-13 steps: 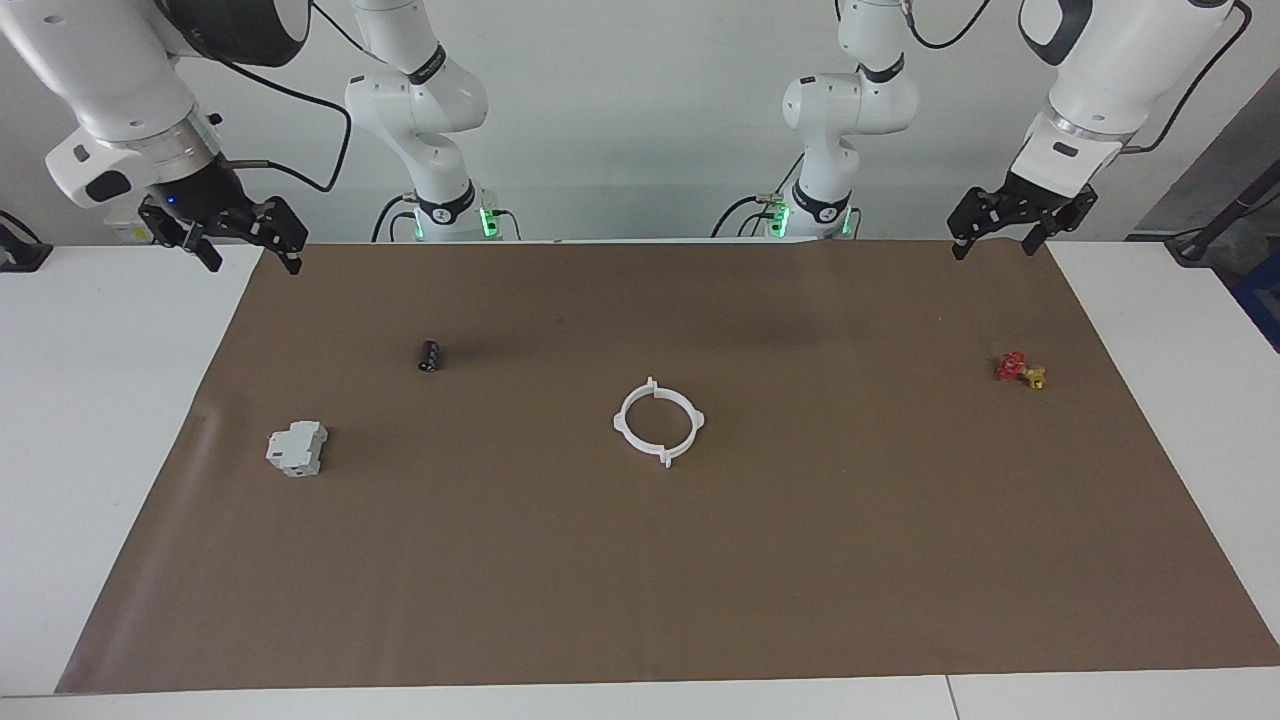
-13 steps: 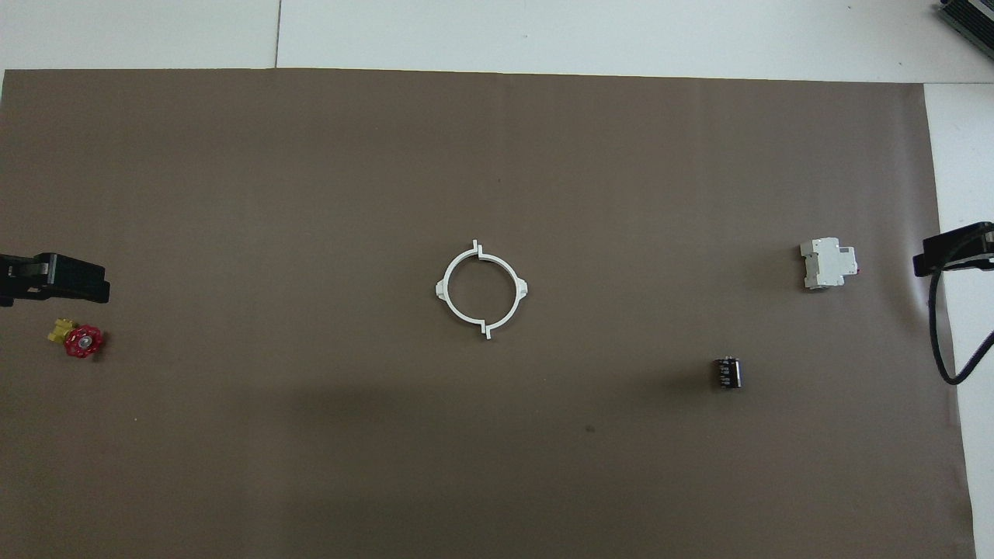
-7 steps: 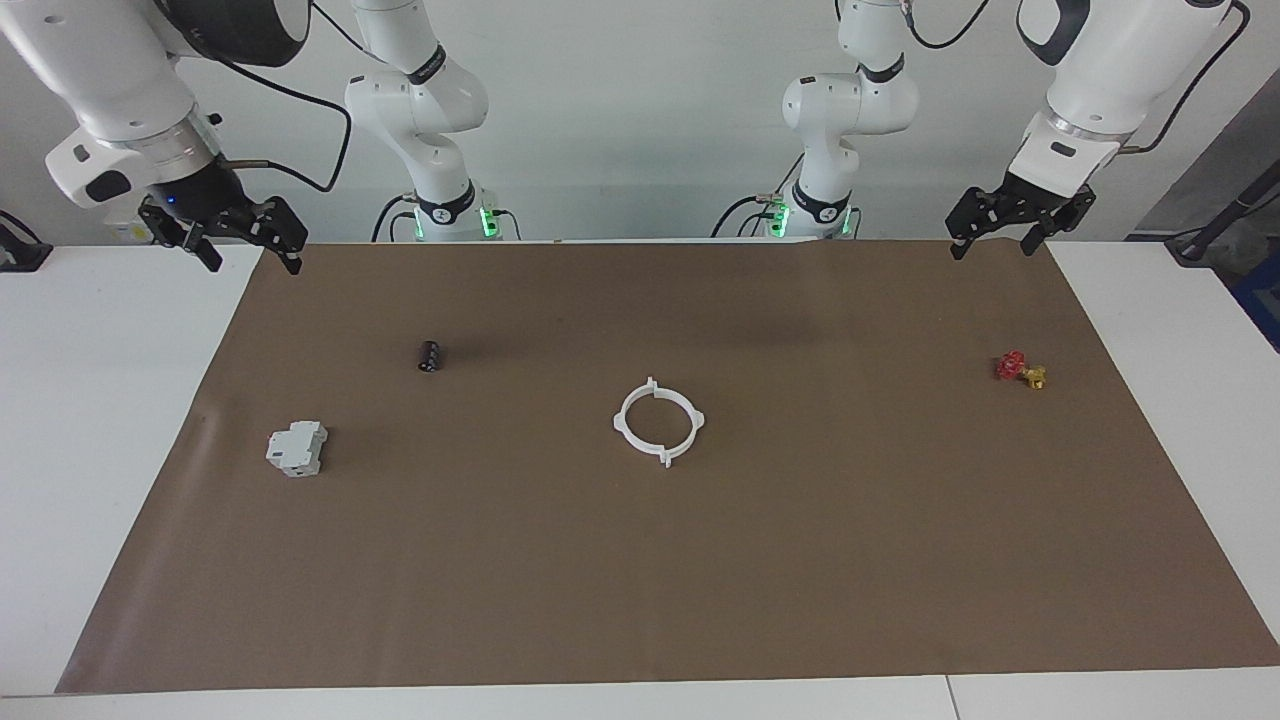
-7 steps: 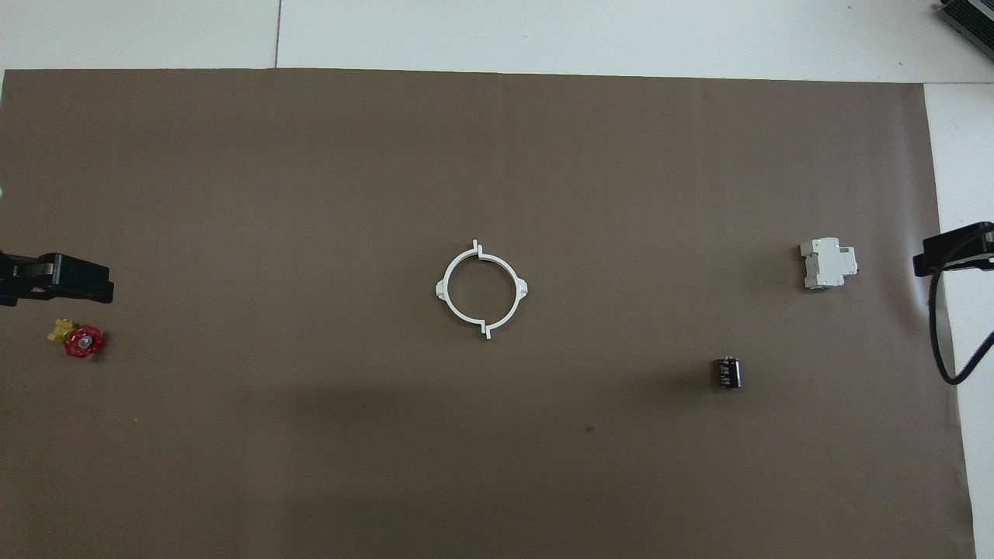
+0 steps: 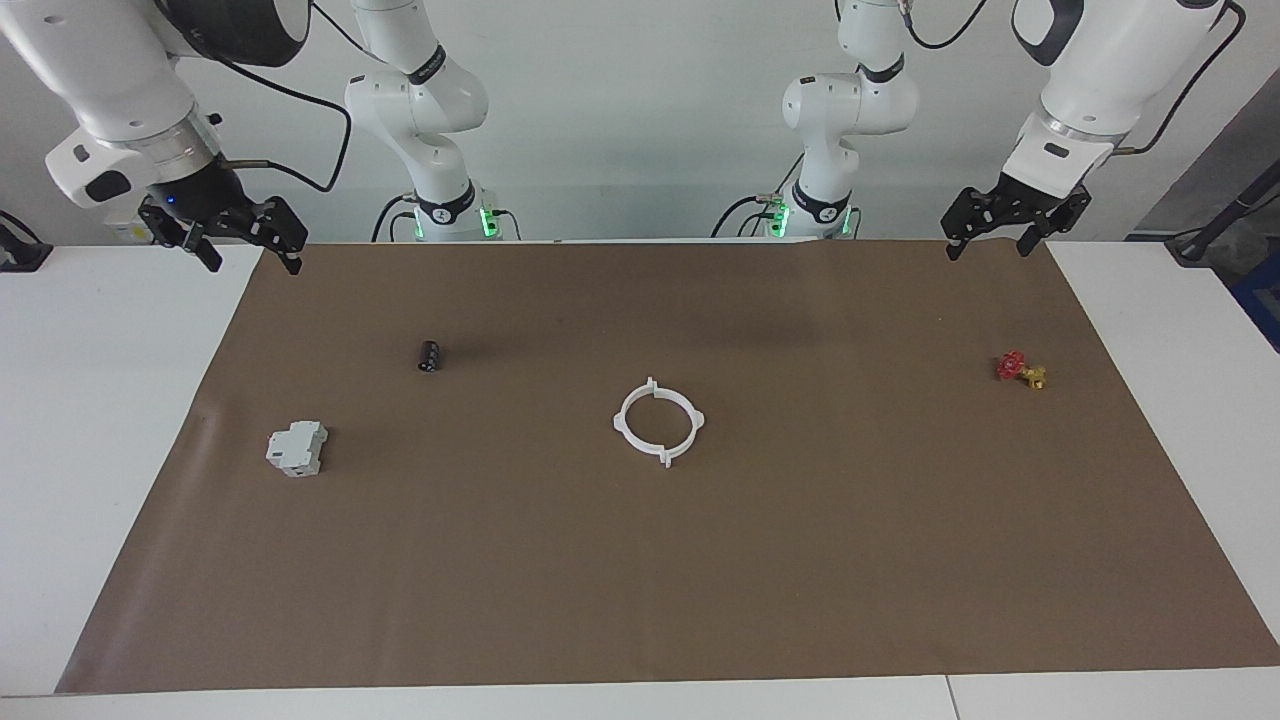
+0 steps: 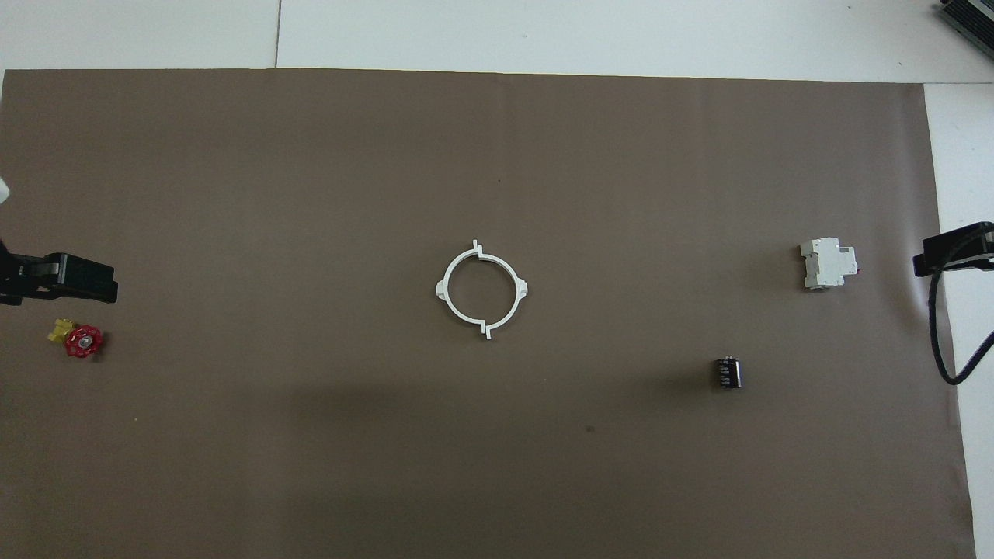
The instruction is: Assemble drain pipe with both arms
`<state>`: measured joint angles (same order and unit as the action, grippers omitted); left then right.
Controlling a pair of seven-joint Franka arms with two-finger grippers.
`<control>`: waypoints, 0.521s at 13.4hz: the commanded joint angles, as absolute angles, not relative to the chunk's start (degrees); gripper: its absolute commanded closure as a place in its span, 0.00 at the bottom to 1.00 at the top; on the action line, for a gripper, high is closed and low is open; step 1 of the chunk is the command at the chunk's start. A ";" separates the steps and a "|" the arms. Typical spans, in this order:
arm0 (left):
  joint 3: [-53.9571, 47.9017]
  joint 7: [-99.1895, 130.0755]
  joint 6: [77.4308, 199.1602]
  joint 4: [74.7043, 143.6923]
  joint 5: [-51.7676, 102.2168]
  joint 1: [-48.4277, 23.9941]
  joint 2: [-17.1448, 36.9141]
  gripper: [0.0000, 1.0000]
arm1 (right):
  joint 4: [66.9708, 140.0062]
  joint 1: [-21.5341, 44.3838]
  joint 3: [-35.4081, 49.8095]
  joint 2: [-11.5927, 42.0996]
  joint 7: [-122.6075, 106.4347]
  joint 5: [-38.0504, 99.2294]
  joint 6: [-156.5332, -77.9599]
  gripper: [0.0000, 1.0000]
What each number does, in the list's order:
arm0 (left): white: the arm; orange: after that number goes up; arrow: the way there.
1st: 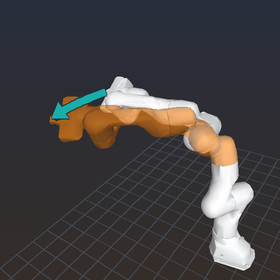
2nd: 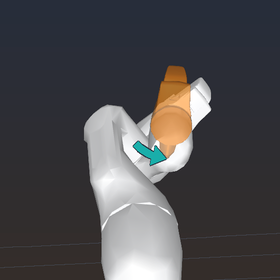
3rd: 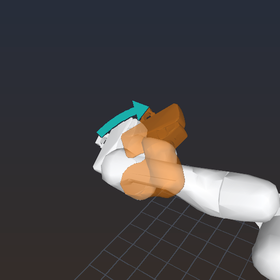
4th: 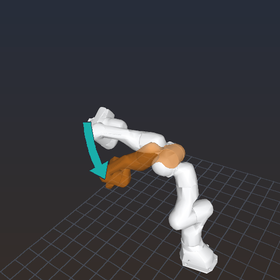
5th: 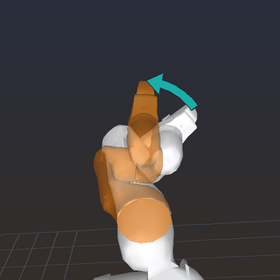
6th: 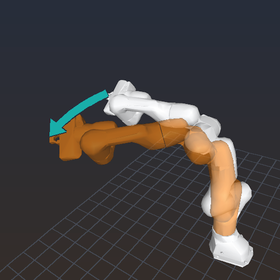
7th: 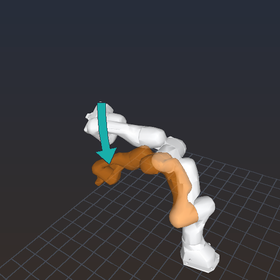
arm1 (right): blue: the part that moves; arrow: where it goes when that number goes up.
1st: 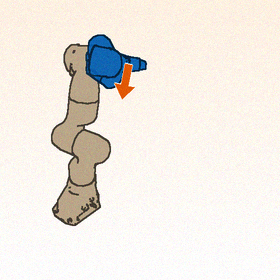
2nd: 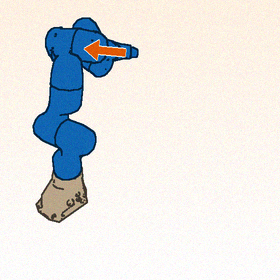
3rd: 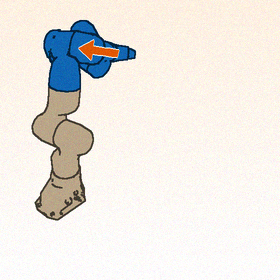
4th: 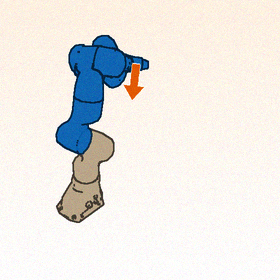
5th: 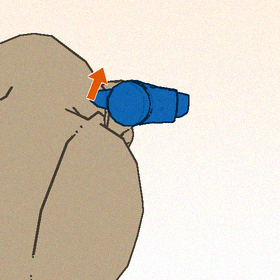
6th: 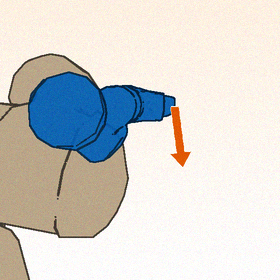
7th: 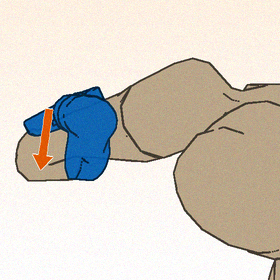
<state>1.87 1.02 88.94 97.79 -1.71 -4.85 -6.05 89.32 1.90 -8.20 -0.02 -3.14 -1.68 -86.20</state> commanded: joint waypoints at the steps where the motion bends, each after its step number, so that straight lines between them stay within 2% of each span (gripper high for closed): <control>1: 1.76 1.32 88.16 95.63 -0.79 -4.22 -4.75 0.00 | 89.91 1.67 -8.00 -0.44 -2.46 -1.23 -86.40 0.00; 7: 1.76 1.58 87.36 93.16 -0.79 -4.48 -2.99 0.00 | 89.91 1.67 -8.00 -0.44 -2.46 -1.23 -86.40 0.00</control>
